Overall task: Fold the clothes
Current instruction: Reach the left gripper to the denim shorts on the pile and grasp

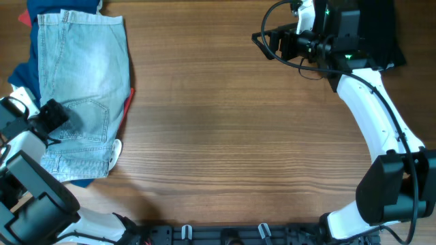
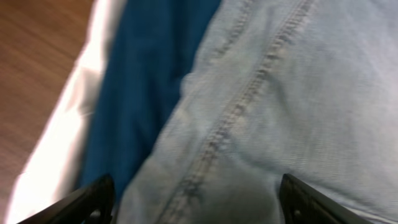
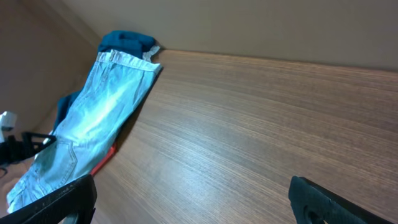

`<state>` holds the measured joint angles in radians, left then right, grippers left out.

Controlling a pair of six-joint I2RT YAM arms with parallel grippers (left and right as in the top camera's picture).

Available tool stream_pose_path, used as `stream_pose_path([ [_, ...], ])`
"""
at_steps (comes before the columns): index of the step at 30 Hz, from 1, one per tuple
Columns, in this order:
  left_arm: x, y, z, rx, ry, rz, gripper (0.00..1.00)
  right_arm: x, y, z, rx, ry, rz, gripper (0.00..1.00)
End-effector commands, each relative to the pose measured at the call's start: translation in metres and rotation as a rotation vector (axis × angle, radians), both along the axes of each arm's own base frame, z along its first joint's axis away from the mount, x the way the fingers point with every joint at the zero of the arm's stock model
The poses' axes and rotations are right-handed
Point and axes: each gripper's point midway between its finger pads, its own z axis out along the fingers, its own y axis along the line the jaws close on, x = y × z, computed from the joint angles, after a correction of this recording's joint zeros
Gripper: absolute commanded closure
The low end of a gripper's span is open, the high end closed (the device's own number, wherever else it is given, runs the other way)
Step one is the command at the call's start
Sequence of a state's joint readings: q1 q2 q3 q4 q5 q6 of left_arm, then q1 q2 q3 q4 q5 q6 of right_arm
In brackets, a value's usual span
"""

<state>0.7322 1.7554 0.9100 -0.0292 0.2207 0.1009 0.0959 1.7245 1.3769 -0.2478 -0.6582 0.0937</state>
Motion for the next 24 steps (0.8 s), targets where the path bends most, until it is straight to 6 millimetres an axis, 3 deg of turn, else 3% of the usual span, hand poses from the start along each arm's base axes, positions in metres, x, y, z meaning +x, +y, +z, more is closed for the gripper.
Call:
stream_pose_path([
  [1, -0.011, 0.016, -0.001, 0.013, 0.017, 0.028, 0.19, 0.006, 0.001, 0.002, 0.001, -0.001, -0.011, 0.0],
  [10, -0.018, 0.01, -0.018, -0.052, 0.042, 0.022, 0.28, 0.007, 0.001, 0.002, -0.001, -0.002, -0.014, 0.0],
  [16, -0.02, 0.007, -0.02, -0.069, 0.053, 0.019, 0.43, 0.007, 0.001, 0.002, -0.001, -0.002, -0.014, 0.0],
  [18, -0.022, 0.005, -0.022, -0.077, 0.062, 0.02, 0.55, 0.007, 0.001, 0.002, -0.001, -0.002, -0.014, 0.0],
  [20, -0.023, 0.004, -0.023, -0.082, 0.067, 0.02, 0.8, 0.007, 0.001, 0.002, -0.001, -0.002, -0.014, 0.0],
  [22, -0.022, 0.004, -0.022, -0.081, 0.065, 0.02, 0.96, 0.007, 0.0, 0.002, -0.002, -0.002, -0.014, 0.0],
  [24, -0.021, 0.005, -0.018, -0.097, 0.048, 0.05, 0.96, 0.009, -0.002, 0.001, -0.011, -0.002, -0.031, 0.0],
])
